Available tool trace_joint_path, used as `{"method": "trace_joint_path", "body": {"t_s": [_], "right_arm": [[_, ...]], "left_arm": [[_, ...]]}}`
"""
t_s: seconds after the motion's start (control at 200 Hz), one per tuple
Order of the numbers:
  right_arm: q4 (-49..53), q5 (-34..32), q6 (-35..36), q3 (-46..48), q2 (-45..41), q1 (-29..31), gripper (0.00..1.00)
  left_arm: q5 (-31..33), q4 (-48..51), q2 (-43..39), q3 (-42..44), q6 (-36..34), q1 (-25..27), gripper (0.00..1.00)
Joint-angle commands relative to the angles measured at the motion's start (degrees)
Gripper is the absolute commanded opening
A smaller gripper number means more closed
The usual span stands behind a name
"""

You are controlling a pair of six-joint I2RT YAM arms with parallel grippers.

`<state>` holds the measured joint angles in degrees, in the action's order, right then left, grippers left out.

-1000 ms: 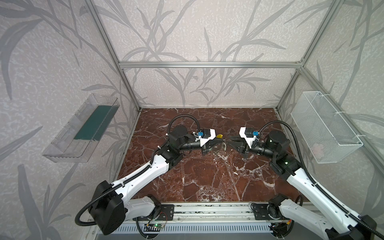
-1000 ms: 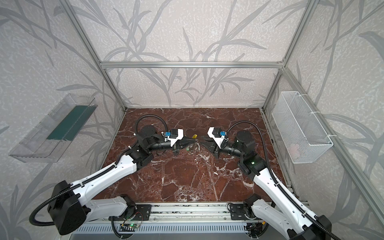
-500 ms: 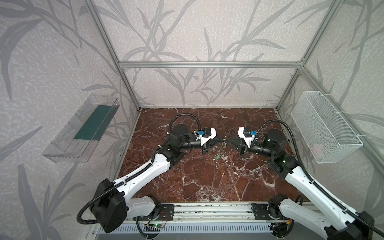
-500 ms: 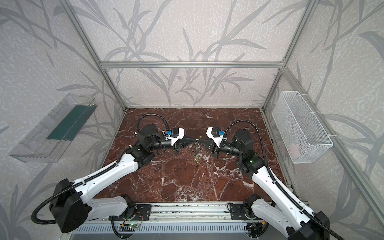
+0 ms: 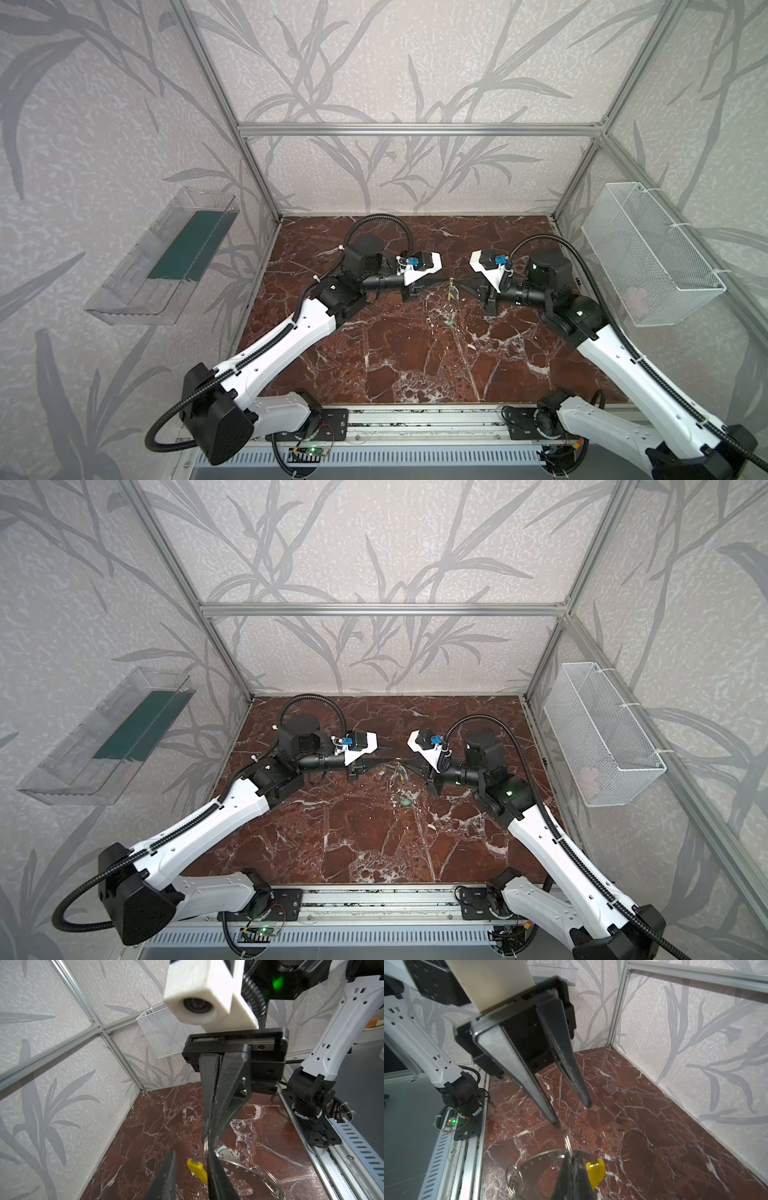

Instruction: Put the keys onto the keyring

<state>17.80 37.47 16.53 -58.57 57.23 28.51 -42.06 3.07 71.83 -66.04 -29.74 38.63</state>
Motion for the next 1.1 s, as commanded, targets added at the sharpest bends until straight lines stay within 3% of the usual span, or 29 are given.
{"method": "trace_joint_path", "body": {"t_s": [0.0,0.185,0.675,1.0,1.095], "right_arm": [[10.9,-3.8,3.4,-3.6,1.6,1.4,0.00],[12.1,-5.7,3.0,-5.3,3.1,2.9,0.00],[9.9,-5.9,2.0,-4.6,2.4,4.4,0.00],[8.0,-6.1,1.8,-4.0,2.0,4.4,0.00],[6.4,-6.0,1.6,-3.3,1.5,4.5,0.00]], "left_arm": [[5.2,14.0,-0.2,-4.0,-10.6,1.5,0.29],[7.8,17.0,1.3,-6.3,-12.5,3.6,0.30],[7.2,20.8,5.0,-9.6,-11.9,5.1,0.28],[6.3,21.8,6.3,-10.2,-11.8,5.4,0.13],[5.8,22.0,6.6,-10.3,-11.9,5.4,0.04]]}}
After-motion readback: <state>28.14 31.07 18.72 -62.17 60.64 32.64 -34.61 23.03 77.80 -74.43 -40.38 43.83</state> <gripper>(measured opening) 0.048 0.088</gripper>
